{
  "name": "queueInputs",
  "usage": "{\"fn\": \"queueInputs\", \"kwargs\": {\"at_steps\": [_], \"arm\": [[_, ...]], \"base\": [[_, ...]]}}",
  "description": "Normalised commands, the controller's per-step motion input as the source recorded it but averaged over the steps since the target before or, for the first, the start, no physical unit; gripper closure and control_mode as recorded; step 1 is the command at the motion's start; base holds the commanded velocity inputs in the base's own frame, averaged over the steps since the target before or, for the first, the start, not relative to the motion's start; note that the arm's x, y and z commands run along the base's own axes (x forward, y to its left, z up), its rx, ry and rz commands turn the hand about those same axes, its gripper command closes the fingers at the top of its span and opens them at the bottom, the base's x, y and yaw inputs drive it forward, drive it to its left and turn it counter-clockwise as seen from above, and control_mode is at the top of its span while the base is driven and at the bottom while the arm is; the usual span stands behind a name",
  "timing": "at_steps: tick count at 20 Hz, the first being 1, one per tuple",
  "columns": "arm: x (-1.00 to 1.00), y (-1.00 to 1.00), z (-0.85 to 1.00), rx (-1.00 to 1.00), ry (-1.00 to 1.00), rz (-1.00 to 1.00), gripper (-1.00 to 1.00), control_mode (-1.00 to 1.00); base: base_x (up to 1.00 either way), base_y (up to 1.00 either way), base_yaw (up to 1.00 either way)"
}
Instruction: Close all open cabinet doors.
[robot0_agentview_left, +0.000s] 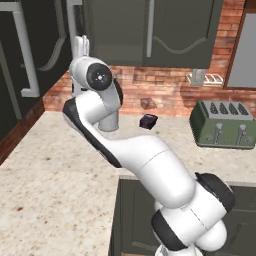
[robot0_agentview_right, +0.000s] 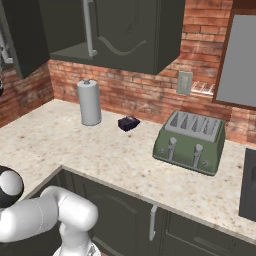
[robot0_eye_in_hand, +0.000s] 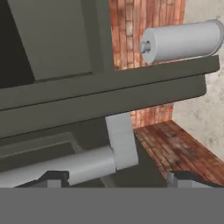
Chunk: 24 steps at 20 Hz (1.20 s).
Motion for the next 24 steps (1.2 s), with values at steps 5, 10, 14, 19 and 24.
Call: {"fn": "queueInputs", "kwargs": {"at_steps": [5,10,14,19,24], "arm": [[0.13,-0.45,0.00,0.00,0.02,-0.23,-1.00,-1.00],[0.14,-0.46,0.00,0.00,0.04,-0.23,-1.00,-1.00],[0.17,-0.41,0.00,0.00,0.04,-0.21,-1.00,-1.00],[0.22,-0.38,0.00,0.00,0.08,-0.21,-1.00,-1.00],[0.29,-0.37,0.00,0.00,0.11,-0.19,-1.00,-1.00]], "base": [[0.00,0.00,0.00],[0.00,0.00,0.00],[0.00,0.00,0.00],[0.00,0.00,0.00],[0.00,0.00,0.00]]}}
